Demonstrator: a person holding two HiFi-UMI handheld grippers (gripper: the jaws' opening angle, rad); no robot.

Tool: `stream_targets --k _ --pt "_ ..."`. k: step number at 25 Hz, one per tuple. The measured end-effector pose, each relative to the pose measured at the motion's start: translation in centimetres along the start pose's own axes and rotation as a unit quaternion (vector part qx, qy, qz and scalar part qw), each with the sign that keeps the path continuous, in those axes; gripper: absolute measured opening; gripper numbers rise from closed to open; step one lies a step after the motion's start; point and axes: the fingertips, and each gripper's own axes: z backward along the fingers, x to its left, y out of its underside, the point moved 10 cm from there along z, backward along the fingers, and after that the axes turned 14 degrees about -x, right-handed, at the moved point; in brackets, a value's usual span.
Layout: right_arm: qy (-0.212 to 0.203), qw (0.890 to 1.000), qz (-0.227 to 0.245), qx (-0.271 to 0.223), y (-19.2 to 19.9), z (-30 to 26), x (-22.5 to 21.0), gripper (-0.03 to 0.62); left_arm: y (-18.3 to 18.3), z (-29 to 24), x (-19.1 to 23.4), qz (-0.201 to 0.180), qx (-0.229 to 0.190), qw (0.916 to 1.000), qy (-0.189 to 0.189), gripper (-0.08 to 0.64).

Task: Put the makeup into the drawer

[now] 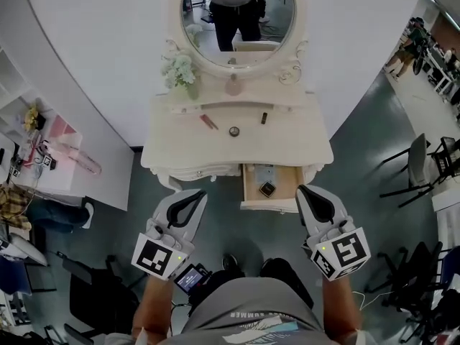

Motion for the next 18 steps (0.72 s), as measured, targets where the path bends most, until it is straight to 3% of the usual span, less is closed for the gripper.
stream_targets --k 7,18 --pt "-0.005 1.0 0.0 0.009 0.8 -2.9 -0.6 0.014 0.9 -0.5 2.0 0.007 0.005 0.9999 -0.01 0.003" --pt "-0.025 0.999 -0.007 0.021 3.2 -9.1 -5.0 0.028 3.0 -3.7 4.9 0.006 0.017 0.9993 -0.032 0.003"
